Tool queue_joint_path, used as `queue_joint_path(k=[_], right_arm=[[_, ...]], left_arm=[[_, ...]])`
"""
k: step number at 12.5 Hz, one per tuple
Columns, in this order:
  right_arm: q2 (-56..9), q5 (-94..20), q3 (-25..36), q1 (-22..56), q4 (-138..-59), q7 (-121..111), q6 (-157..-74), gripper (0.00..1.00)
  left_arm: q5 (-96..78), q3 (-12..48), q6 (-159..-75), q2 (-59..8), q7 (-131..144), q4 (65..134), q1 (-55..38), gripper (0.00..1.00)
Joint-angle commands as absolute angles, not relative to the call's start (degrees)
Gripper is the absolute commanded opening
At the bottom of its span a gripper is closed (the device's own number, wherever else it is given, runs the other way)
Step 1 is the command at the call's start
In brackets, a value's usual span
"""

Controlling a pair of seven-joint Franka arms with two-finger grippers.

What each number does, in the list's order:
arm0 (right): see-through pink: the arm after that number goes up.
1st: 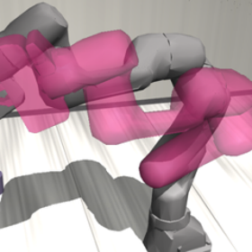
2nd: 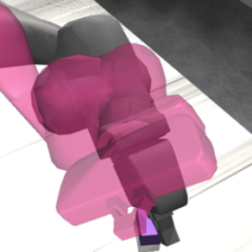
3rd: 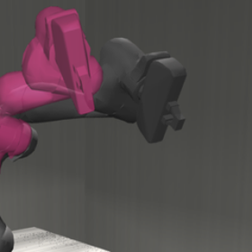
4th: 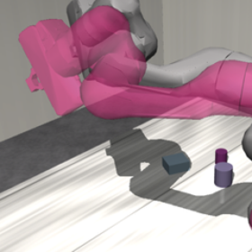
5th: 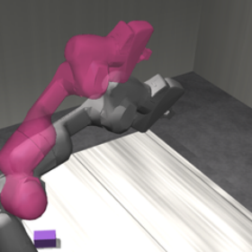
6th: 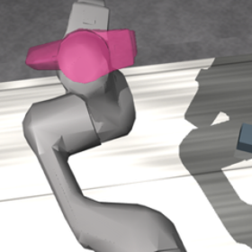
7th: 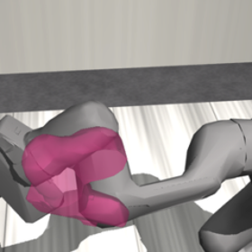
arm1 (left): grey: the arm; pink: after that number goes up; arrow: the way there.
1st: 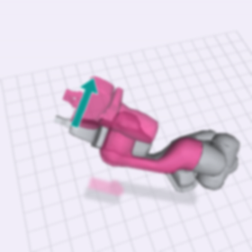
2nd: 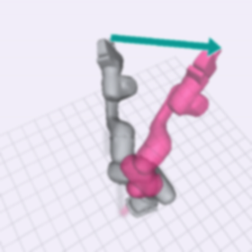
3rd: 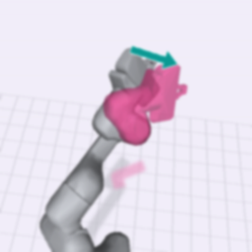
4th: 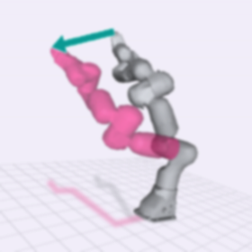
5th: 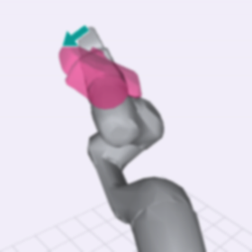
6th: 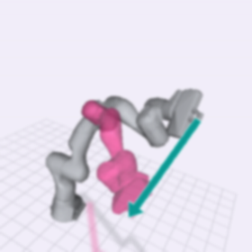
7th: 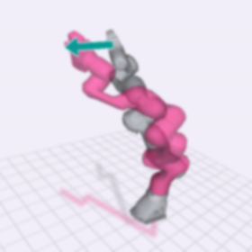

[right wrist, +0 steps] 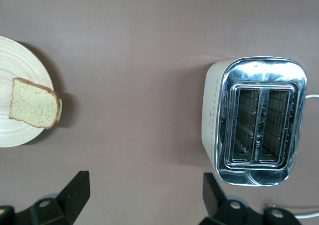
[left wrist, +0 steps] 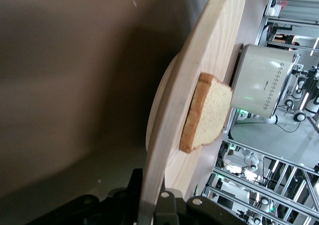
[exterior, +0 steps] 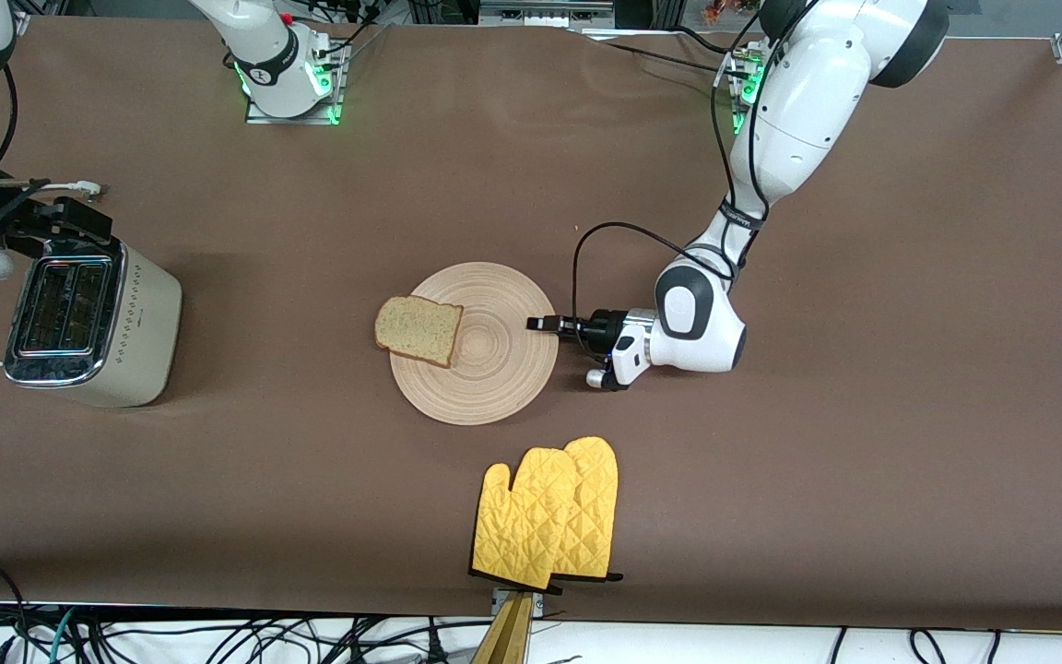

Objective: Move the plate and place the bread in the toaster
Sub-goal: 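Withdraw the left gripper while the right gripper reaches toward the bread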

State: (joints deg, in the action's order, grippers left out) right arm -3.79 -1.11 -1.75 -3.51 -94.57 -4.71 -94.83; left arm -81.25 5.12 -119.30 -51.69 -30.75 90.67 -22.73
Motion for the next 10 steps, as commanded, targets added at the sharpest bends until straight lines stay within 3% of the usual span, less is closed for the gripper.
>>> queue_joint_path(k=[1,2,3,4,7,10], right_arm=[[-5.5,-1.1,-1.8,-3.8,-94.4,-5.4,-94.3,1.0],[-6.2,-1.1,-1.9,-3.7,-94.7,-5.7,-94.2,1.0],[-7.1,-1.2,-2.0,-3.3,-94.7,-5.5,-94.2,1.0],[-8.6,-1.8,-2.1,-2.9,-94.4,-4.6,-95.1,1.0],[-12.9,-6.7,-2.3,-0.1,-95.1,6.2,-96.2,0.99],[-16.4,-11.3,-2.3,4.5,-97.7,16.6,-101.5,0.99]], left_arm=[[-82.4,5.2,-117.3,-50.5,-34.0,92.8,-19.9,0.35],[-82.4,5.1,-116.0,-50.5,-35.2,93.5,-19.0,0.42],[-82.4,5.1,-114.9,-50.4,-36.6,94.2,-17.9,0.83],[-82.4,5.1,-113.9,-50.2,-38.5,95.0,-16.8,1.0],[-81.0,2.7,-105.0,-48.0,-38.4,96.8,-11.2,1.0],[-66.2,2.6,-103.9,-36.8,-32.4,101.6,-4.3,1.0]])
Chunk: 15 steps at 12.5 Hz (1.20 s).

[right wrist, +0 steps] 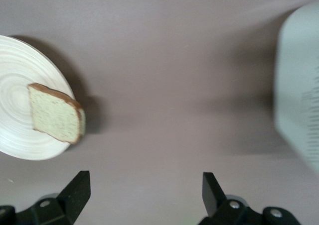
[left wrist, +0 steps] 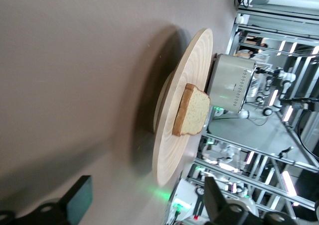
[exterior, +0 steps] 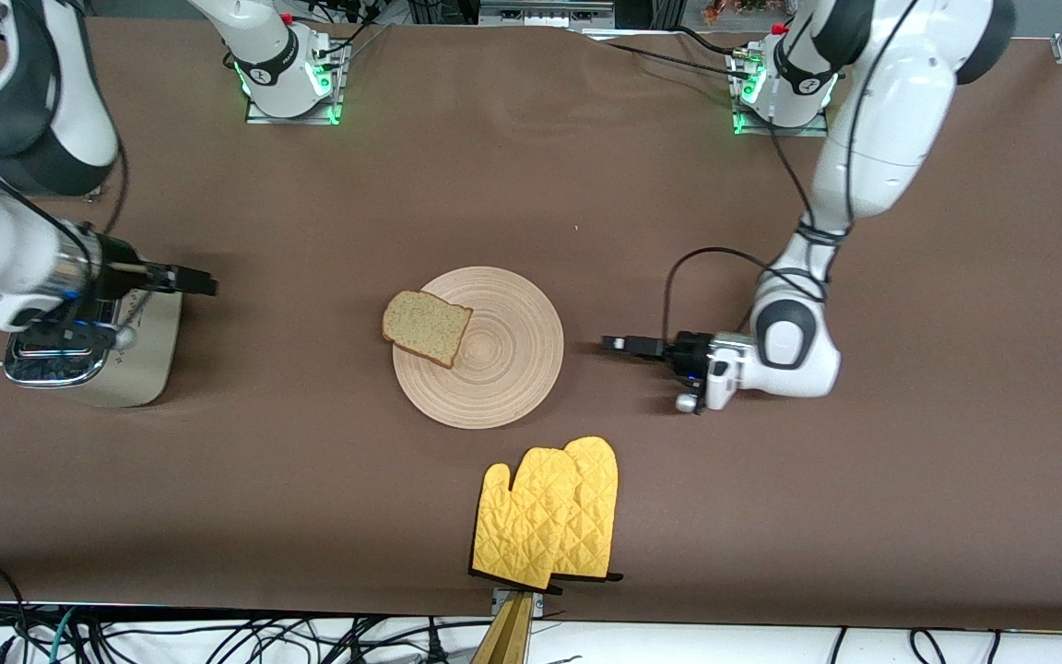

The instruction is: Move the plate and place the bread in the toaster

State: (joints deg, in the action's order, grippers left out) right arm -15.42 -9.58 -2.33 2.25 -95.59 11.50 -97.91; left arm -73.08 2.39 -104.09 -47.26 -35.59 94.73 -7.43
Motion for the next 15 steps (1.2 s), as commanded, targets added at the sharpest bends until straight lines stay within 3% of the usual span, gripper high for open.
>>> queue_joint_path(k=[1,4,6,8,11,13,15], right_arm=[[-16.4,-11.6,-2.4,5.3,-101.2,16.9,-106.6,0.99],[-15.9,-15.4,-7.1,5.9,-112.6,16.2,-122.9,0.99],[-17.6,-20.5,-11.9,5.8,-119.8,16.1,-139.5,0.99],[-20.0,-20.8,-15.1,5.8,-122.9,16.1,-148.9,0.99],[-22.5,-20.8,-18.1,5.8,-124.7,15.9,-157.7,1.0],[-22.7,-20.9,-18.8,5.7,-125.0,15.0,-157.8,1.0],[-23.3,-20.9,-18.9,5.7,-125.3,14.6,-157.8,0.99]], left_arm=[[-59.4,2.5,-104.1,-32.2,-29.1,102.3,-3.1,1.0],[-36.6,2.5,-104.1,-20.9,-19.3,102.4,-1.6,1.0],[-24.7,2.5,-107.0,-14.5,-19.2,103.0,-1.4,1.0],[-18.2,2.0,-109.1,-8.0,-19.2,103.3,0.5,1.0],[-14.1,-0.2,-112.0,0.9,-19.1,107.0,0.4,1.0],[-6.5,-1.4,-106.5,6.3,-12.8,106.8,-2.0,1.0],[-0.6,-2.5,-97.3,6.6,-4.8,102.2,-4.1,1.0]])
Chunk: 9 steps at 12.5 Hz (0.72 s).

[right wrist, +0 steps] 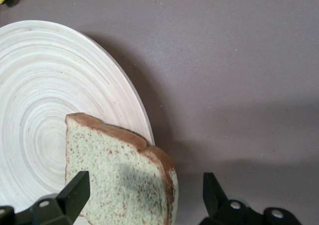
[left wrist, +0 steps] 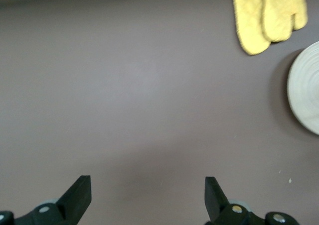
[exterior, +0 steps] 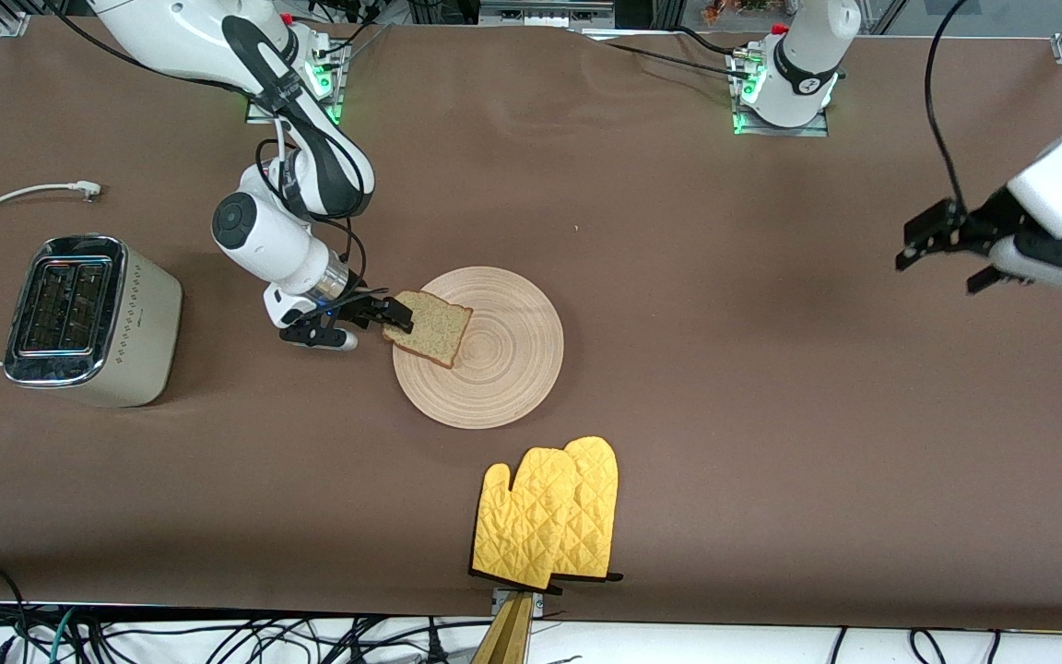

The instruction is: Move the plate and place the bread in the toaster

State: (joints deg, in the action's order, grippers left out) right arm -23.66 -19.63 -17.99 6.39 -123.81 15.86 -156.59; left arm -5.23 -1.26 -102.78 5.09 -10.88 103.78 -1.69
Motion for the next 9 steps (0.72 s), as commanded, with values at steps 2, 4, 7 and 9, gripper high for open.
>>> queue_joint_path(k=[2,4,7,9], right_arm=[[-23.5,-20.9,-18.9,5.7,-125.2,14.6,-157.6,0.87],[-23.6,-20.9,-19.0,5.7,-125.7,14.4,-157.4,0.43],[-23.5,-20.8,-19.1,5.7,-125.7,13.5,-156.7,0.04],[-22.5,-20.8,-19.2,5.8,-124.9,13.4,-153.2,0.0]], left_arm=[[1.6,-2.0,-91.3,6.2,0.2,97.8,-4.6,1.0],[2.3,-2.1,-90.8,5.0,2.6,97.1,-5.5,1.0],[2.2,-0.9,-90.7,4.7,2.9,96.9,-5.6,1.0],[1.9,-0.9,-90.7,4.7,3.0,96.8,-5.5,1.0]])
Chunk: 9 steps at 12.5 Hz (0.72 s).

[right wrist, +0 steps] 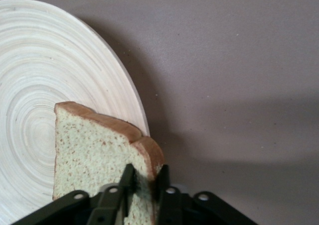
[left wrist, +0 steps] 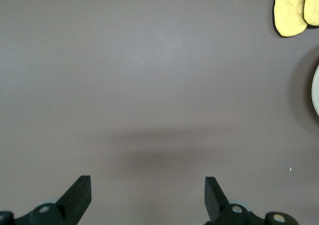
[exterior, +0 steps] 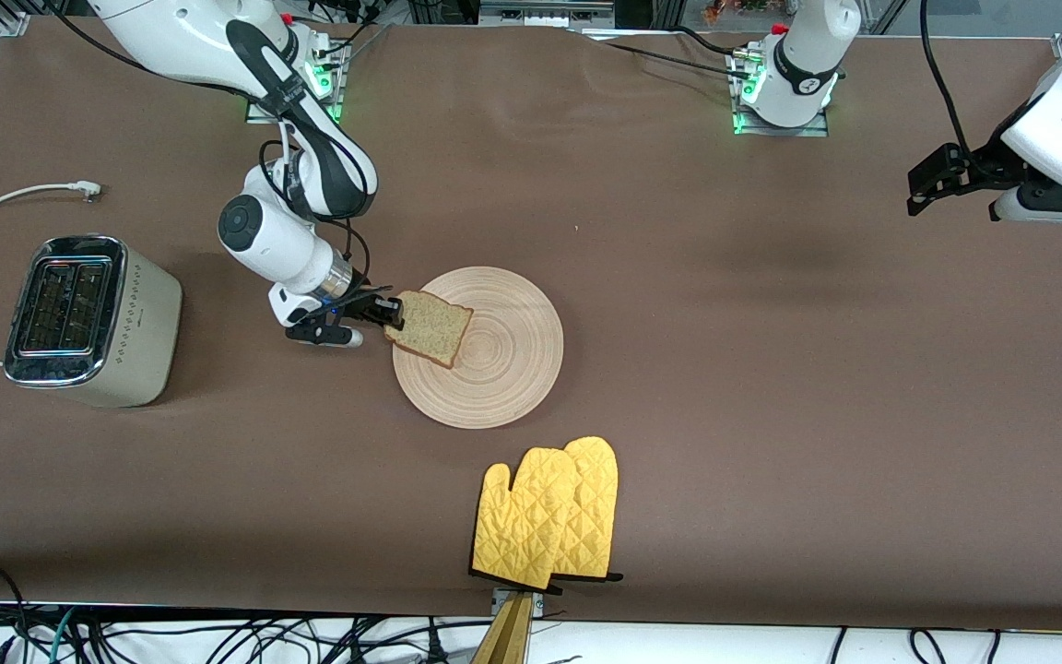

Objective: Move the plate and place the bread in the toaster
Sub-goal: 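Lift the bread with the right gripper and carry it over the toaster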

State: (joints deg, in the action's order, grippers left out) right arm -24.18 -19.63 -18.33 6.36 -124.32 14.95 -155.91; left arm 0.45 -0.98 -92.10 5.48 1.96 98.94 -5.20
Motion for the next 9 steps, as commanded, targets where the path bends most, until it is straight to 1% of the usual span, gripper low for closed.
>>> queue_joint_path(k=[1,3,5,7,8,9], right_arm=[[-21.4,-20.8,-19.2,5.8,-124.3,13.2,-151.1,0.0],[-17.9,-20.7,-19.2,5.8,-123.4,13.3,-147.2,0.0],[-14.9,-20.7,-18.5,5.8,-120.3,13.5,-140.0,0.0],[-12.9,-19.7,-15.8,5.8,-114.6,13.6,-130.5,0.0],[-12.5,-18.2,-14.2,5.8,-111.4,13.6,-125.3,0.0],[-12.3,-14.2,-12.3,5.8,-107.9,13.5,-120.5,0.0]], left_arm=[[1.7,-1.1,-90.7,4.7,2.9,96.8,-5.2,1.0],[0.5,-1.1,-90.6,4.6,2.9,95.7,-5.0,1.0],[-1.8,-1.3,-90.7,3.3,2.8,94.1,-4.8,1.0],[-1.8,-1.2,-88.7,-0.9,2.9,88.1,-4.9,1.0],[-1.8,-1.2,-87.5,-1.4,2.9,87.0,-4.9,1.0],[-1.8,-1.2,-87.3,-1.4,2.9,87.0,-4.9,1.0]])
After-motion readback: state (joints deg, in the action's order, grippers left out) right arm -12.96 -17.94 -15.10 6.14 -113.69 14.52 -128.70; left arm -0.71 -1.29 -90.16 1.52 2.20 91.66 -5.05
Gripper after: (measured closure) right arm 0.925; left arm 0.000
